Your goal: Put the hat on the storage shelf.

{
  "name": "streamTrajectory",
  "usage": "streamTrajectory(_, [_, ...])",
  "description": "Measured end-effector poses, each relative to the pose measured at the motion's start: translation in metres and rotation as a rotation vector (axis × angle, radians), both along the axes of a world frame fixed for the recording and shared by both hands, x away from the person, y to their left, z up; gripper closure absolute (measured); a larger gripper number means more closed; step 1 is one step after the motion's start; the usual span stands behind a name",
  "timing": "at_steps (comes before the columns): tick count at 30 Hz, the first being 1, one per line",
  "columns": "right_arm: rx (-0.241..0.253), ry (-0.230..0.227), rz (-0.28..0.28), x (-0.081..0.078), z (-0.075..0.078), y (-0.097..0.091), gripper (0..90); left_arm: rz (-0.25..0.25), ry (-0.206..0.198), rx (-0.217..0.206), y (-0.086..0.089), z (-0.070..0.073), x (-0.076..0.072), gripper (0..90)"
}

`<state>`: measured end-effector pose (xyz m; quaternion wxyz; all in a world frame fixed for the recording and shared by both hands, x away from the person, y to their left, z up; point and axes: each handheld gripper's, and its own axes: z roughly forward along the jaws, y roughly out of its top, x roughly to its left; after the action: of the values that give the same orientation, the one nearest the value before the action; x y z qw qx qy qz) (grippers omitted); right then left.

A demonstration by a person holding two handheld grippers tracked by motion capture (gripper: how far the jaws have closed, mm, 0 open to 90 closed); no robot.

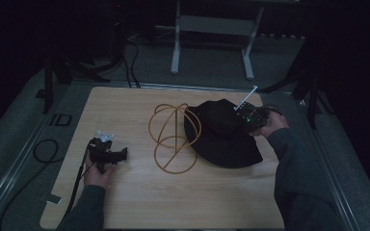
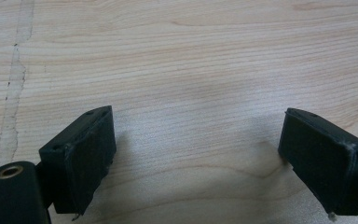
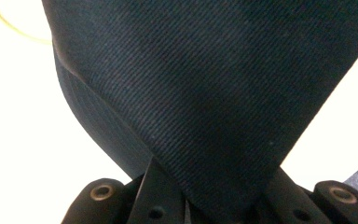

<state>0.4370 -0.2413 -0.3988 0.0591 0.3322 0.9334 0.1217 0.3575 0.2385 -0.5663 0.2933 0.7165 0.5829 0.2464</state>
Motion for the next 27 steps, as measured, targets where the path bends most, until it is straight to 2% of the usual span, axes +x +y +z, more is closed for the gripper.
streamTrajectory(10, [0.032, -0.033, 0.024, -0.003, 0.023, 0.0, 86.2, 0.002, -0.002, -0.002, 0.0, 0.0, 0.0, 11.3])
streamTrajectory(18, [0.032, -0.041, 0.026, -0.005, 0.031, -0.005, 86.2, 0.002, -0.002, -0.002, 0.0, 0.0, 0.0, 11.2])
streamTrajectory(27, [0.096, -0.066, 0.013, -0.008, 0.045, -0.018, 86.2, 0.002, -0.002, -0.002, 0.0, 0.0, 0.0, 11.2])
